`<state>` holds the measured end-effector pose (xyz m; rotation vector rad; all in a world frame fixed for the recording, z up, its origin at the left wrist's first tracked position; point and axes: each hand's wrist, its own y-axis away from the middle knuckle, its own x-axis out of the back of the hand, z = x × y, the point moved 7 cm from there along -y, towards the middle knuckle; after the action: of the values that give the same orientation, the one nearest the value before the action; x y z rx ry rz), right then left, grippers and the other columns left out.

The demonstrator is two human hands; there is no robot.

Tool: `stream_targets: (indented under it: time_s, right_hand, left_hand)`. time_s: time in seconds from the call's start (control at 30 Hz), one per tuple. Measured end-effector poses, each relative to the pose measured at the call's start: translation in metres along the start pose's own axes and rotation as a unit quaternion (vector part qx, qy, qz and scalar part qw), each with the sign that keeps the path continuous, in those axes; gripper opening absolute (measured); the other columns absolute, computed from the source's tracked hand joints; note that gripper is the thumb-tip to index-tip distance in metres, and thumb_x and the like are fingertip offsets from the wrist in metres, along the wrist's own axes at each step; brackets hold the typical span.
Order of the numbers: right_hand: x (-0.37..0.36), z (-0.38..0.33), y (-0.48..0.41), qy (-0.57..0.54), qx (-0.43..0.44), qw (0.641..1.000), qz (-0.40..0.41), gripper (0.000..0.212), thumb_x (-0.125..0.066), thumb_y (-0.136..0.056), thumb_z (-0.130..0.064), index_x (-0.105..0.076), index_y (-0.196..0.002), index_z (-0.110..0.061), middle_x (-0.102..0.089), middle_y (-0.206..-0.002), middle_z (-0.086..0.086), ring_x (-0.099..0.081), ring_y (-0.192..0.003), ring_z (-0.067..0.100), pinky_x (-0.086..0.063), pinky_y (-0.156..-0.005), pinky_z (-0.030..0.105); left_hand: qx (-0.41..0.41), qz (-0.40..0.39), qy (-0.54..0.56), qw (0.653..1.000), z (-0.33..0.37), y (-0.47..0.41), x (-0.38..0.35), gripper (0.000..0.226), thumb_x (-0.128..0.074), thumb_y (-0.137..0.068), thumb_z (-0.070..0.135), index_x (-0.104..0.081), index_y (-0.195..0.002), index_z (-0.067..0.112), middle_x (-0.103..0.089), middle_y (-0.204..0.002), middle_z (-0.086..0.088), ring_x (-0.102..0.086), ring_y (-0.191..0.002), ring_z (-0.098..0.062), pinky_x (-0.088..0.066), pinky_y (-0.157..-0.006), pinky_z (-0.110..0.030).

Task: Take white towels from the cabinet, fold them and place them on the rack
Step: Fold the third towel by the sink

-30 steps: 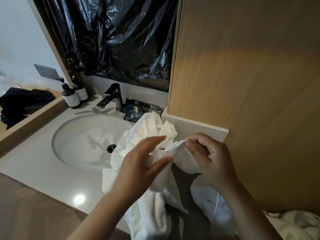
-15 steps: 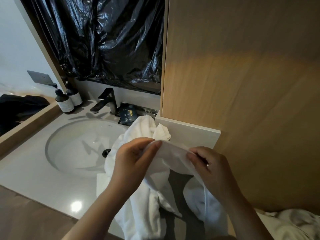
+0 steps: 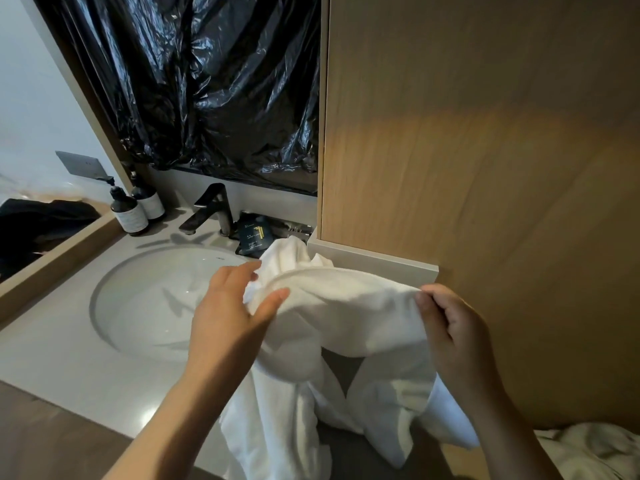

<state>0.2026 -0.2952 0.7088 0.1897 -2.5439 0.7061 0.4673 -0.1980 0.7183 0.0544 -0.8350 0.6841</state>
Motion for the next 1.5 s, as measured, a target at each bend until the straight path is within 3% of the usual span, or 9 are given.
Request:
stream_targets:
  time_s: [0.1,0.27,0.4,0.5,0.6,1.03,1.23,1.37,1.5]
  right_hand:
    - [-0.008,-0.027,-0.006,-0.007,0.045,0.999,-0.016,0.021,-0.049,-0.099,-0.036,-0.061,-0.089,-0.024,-0.061,-0.074,-0.015,-0.058,-0.073,-0.001,-0.04,-0.061,0.005]
    - [-0.022,-0.057,-0.012,0.002,0.1,0.992,-0.071,0.039,-0.043,-0.096,-0.045,-0.069,-0.097,-0.016,-0.064,-0.084,-0.011,-0.06,-0.078,0.003,-0.043,-0.066,0.009]
    - [-0.026,-0.075,-0.011,-0.015,0.144,0.985,-0.091,0.034,-0.045,-0.098,-0.038,-0.069,-0.094,-0.014,-0.064,-0.084,-0.011,-0.058,-0.076,0.003,-0.043,-0.065,0.014]
    - [-0.024,-0.078,-0.01,-0.017,0.161,0.983,-0.088,0.028,-0.047,-0.098,-0.032,-0.068,-0.092,-0.015,-0.061,-0.081,-0.011,-0.056,-0.074,0.003,-0.042,-0.063,0.015]
    - [-0.025,-0.073,-0.01,-0.002,0.15,0.985,-0.089,0.027,-0.048,-0.099,-0.033,-0.068,-0.093,-0.016,-0.059,-0.082,-0.013,-0.056,-0.076,0.002,-0.042,-0.065,0.014]
    - [-0.003,0.002,-0.009,0.063,0.035,0.995,-0.074,0.022,-0.049,-0.098,-0.029,-0.07,-0.101,-0.023,-0.068,-0.091,-0.01,-0.062,-0.086,0.003,-0.042,-0.076,0.005]
    - [0.004,0.027,-0.007,0.059,-0.006,0.995,-0.082,0.021,-0.049,-0.094,-0.028,-0.063,-0.088,-0.043,-0.065,-0.086,-0.02,-0.061,-0.08,0.0,-0.043,-0.064,0.007]
    - [0.005,0.043,-0.002,0.05,-0.054,0.993,-0.09,0.026,-0.054,-0.097,-0.023,-0.064,-0.085,-0.044,-0.066,-0.082,-0.018,-0.064,-0.067,0.005,-0.048,-0.055,0.017]
    - [0.003,0.03,-0.003,0.039,-0.044,0.996,-0.072,0.024,-0.05,-0.1,-0.029,-0.062,-0.081,-0.04,-0.066,-0.081,-0.017,-0.06,-0.08,-0.002,-0.042,-0.063,0.008]
  left_hand:
    - [-0.136,0.014,-0.009,0.991,0.036,0.015,0.005,0.064,-0.07,-0.072,0.058,-0.057,-0.126,0.026,-0.053,-0.12,0.014,-0.045,-0.099,0.002,-0.041,-0.08,-0.02]
    - [-0.252,-0.043,0.062,0.965,0.075,0.039,-0.006,0.056,-0.067,-0.082,0.051,-0.057,-0.131,0.027,-0.049,-0.123,0.031,-0.054,-0.093,0.01,-0.033,-0.079,0.006]
    - [-0.208,-0.078,0.152,0.963,0.075,0.034,-0.013,0.041,-0.07,-0.087,0.021,-0.062,-0.127,0.024,-0.055,-0.077,0.038,-0.044,-0.051,0.001,-0.031,-0.056,-0.001]
    - [-0.205,-0.084,0.174,0.959,0.071,0.031,-0.016,0.01,-0.066,-0.089,0.025,-0.071,-0.096,0.02,-0.059,-0.076,0.015,-0.054,-0.065,-0.004,-0.037,-0.057,-0.011]
    - [-0.188,-0.072,0.184,0.962,0.065,0.029,-0.017,0.021,-0.06,-0.088,0.031,-0.067,-0.081,0.013,-0.057,-0.07,0.0,-0.054,-0.068,-0.017,-0.042,-0.059,-0.028]
    - [-0.035,0.021,0.209,0.977,0.015,0.002,0.001,0.02,-0.061,-0.094,0.028,-0.066,-0.075,0.025,-0.063,-0.071,0.007,-0.055,-0.064,-0.002,-0.04,-0.057,-0.012]
    - [0.018,0.082,0.18,0.98,-0.012,-0.01,0.01,0.021,-0.059,-0.093,0.036,-0.065,-0.075,0.027,-0.063,-0.066,0.006,-0.055,-0.056,-0.008,-0.045,-0.054,-0.025]
    - [0.035,0.089,0.157,0.983,-0.022,-0.014,0.009,0.02,-0.059,-0.093,0.033,-0.064,-0.075,0.03,-0.063,-0.063,0.011,-0.055,-0.057,-0.002,-0.041,-0.052,-0.015]
    - [-0.002,0.065,0.038,0.997,-0.018,-0.014,0.006,0.018,-0.063,-0.091,0.033,-0.063,-0.108,0.032,-0.063,-0.102,0.013,-0.056,-0.078,-0.004,-0.041,-0.069,-0.025]
